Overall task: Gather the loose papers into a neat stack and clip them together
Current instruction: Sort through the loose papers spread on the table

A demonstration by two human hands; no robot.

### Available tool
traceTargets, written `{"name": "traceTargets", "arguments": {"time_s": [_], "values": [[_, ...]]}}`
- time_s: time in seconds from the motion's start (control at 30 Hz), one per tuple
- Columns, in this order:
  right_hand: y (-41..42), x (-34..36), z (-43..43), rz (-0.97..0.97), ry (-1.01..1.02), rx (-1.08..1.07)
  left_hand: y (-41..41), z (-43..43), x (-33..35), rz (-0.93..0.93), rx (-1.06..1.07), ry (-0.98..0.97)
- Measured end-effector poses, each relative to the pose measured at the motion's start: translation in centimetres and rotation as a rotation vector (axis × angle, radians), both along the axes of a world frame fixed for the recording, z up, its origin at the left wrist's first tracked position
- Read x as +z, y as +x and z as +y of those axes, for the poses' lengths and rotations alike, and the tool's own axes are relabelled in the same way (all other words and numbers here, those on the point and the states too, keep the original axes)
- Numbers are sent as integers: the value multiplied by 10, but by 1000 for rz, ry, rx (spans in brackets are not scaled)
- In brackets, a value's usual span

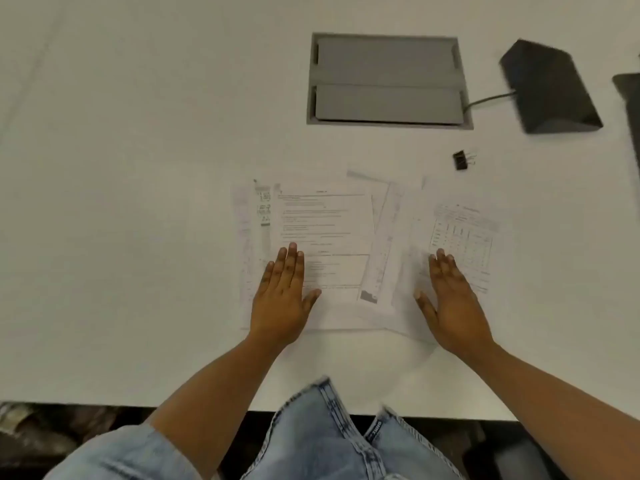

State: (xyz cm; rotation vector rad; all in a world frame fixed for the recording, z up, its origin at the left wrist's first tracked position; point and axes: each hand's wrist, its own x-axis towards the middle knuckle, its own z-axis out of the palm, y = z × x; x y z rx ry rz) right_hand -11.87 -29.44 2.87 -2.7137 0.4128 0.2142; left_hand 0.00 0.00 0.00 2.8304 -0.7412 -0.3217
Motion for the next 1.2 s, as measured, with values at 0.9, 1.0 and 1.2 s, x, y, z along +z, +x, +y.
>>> {"name": "traceTargets", "arguments": {"time_s": [0.9, 1.0, 1.2], "values": [[-37, 4, 20, 434, -109, -92, -7, -161, 55, 875, 699, -471], [-36, 12, 19, 470, -88, -69, -4, -168, 55, 889, 617, -442], [-38, 20, -16, 88, 156, -389, -5, -157, 63, 912, 634, -563]]}}
